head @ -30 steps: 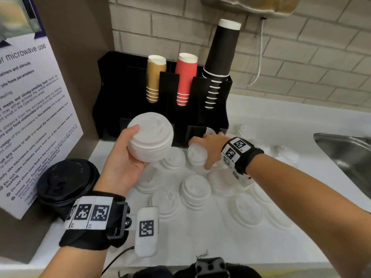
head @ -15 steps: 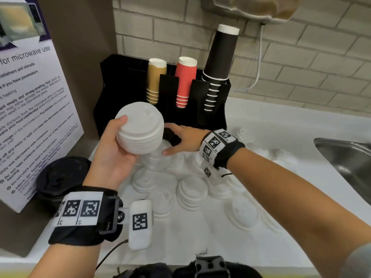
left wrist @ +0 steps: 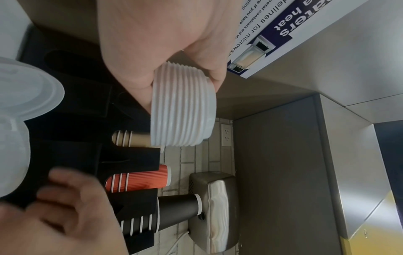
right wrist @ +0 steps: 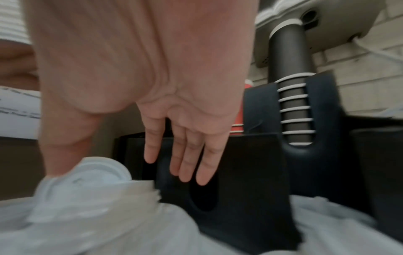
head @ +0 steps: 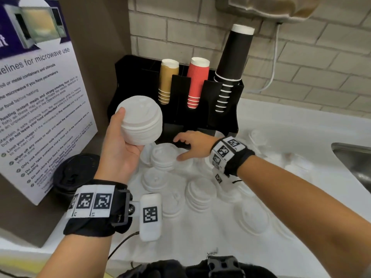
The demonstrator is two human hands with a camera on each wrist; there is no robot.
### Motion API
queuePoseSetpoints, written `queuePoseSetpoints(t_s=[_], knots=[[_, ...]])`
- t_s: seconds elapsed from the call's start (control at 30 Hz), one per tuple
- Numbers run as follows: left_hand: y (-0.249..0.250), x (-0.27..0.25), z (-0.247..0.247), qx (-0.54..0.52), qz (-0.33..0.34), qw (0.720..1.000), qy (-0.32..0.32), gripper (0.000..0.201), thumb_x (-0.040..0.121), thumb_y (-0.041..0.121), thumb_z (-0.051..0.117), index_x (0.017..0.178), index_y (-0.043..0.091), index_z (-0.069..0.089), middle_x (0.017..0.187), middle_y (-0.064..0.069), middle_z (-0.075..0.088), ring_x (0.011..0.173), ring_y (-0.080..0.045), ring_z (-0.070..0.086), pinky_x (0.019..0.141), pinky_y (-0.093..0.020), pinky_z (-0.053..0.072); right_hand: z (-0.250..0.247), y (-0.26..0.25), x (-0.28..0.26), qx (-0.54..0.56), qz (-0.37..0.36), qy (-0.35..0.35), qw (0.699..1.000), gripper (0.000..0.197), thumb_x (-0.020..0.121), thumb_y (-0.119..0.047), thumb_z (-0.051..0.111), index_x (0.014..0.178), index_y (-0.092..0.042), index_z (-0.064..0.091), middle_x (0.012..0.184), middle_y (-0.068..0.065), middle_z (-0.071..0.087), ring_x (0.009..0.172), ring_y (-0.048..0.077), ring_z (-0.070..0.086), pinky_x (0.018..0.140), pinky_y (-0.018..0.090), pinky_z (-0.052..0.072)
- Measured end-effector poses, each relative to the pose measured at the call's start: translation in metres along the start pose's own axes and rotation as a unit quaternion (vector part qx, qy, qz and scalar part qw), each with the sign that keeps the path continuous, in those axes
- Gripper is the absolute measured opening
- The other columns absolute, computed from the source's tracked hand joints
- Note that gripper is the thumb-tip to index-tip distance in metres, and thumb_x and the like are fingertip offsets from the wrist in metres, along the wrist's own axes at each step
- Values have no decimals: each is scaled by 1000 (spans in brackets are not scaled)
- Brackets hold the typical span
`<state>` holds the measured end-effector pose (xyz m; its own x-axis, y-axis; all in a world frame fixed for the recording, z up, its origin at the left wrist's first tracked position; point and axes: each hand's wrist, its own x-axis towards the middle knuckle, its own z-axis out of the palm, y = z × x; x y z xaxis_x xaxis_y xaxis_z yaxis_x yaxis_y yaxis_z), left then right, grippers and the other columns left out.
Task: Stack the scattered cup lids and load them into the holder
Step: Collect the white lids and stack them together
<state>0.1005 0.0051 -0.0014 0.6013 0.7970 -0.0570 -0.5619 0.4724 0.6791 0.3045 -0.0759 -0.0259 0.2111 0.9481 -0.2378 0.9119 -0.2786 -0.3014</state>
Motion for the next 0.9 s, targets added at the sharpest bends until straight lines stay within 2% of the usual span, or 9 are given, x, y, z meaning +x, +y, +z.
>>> queuePoseSetpoints(t_s=[0.1, 0.23, 0.37, 0.5, 0.57, 0.67, 0.77, 0.83, 0.9], knots=[[-1, 1, 0, 3, 1, 1000, 0, 44, 97, 34, 53, 137, 15, 50, 128, -5, 65, 116, -19, 64, 94, -37, 53, 14, -20, 18, 19, 18, -16, 1000, 86, 76, -50, 75, 145, -25, 31, 137, 9, 43, 121, 24, 48, 100, 33, 42], [0, 0, -3, 2, 4, 1000, 4, 35, 97, 33, 53, 129, 17, 55, 119, -3, 70, 110, -19, 67, 82, -33, 58, 25, -31, 32, 11, 13, -16, 1000, 92, 75, -45, 78, 147, -23, 26, 137, 10, 46, 121, 26, 49, 100, 37, 44], [-1, -1, -5, 12, 13, 1000, 4, 28, 99, 32, 49, 120, 18, 59, 111, 0, 73, 104, -16, 69, 73, -29, 58, 7, -19, 22, 54, -10, 35, 998, 82, 76, -36, 77, 144, -21, 32, 131, 9, 49, 116, 21, 49, 94, 30, 44], [-8, -2, -4, 6, -9, 1000, 7, 48, 98, 35, 50, 141, 16, 45, 133, -7, 61, 118, -21, 62, 80, -33, 58, -15, -5, 2, 127, 3, 95, 987, 72, 78, -31, 76, 139, -23, 38, 121, 6, 52, 103, 14, 50, 83, 22, 42], [-12, 0, -4, 0, -29, 1000, -9, 55, 94, 36, 52, 144, 15, 43, 138, -9, 58, 121, -22, 60, 81, -34, 59, -23, -3, -11, 226, 19, 134, 965, 65, 80, -26, 74, 136, -26, 41, 117, 4, 54, 100, 17, 56, 81, 22, 48], [-21, 1, -7, -4, -55, 998, -41, 67, 84, 32, 58, 146, 19, 39, 141, -9, 54, 124, -24, 58, 81, -37, 60, -23, -8, -30, 409, 23, 211, 888, 48, 84, -26, 69, 127, -33, 48, 112, 1, 62, 100, 17, 63, 81, 29, 53], [-32, 2, -12, 34, -69, 994, -80, 72, 73, 21, 66, 140, 31, 43, 133, -3, 58, 113, -21, 63, 72, -35, 60, -9, -21, -48, 487, -21, 258, 834, 44, 83, -32, 68, 124, -36, 53, 107, 1, 68, 96, 13, 66, 78, 27, 55], [-40, 2, -15, 68, -74, 989, -107, 76, 69, 13, 71, 138, 33, 46, 128, -1, 61, 111, -20, 66, 77, -34, 59, 2, -29, -55, 482, -41, 283, 828, 44, 82, -33, 70, 124, -33, 55, 112, 0, 67, 98, 15, 66, 79, 28, 55], [-45, 1, -17, 100, -82, 983, -132, 79, 67, 8, 73, 137, 34, 47, 129, -1, 61, 112, -18, 66, 80, -32, 58, 8, -34, -60, 449, -38, 312, 836, 40, 83, -32, 72, 121, -33, 59, 112, -8, 66, 97, 7, 63, 79, 22, 52]])
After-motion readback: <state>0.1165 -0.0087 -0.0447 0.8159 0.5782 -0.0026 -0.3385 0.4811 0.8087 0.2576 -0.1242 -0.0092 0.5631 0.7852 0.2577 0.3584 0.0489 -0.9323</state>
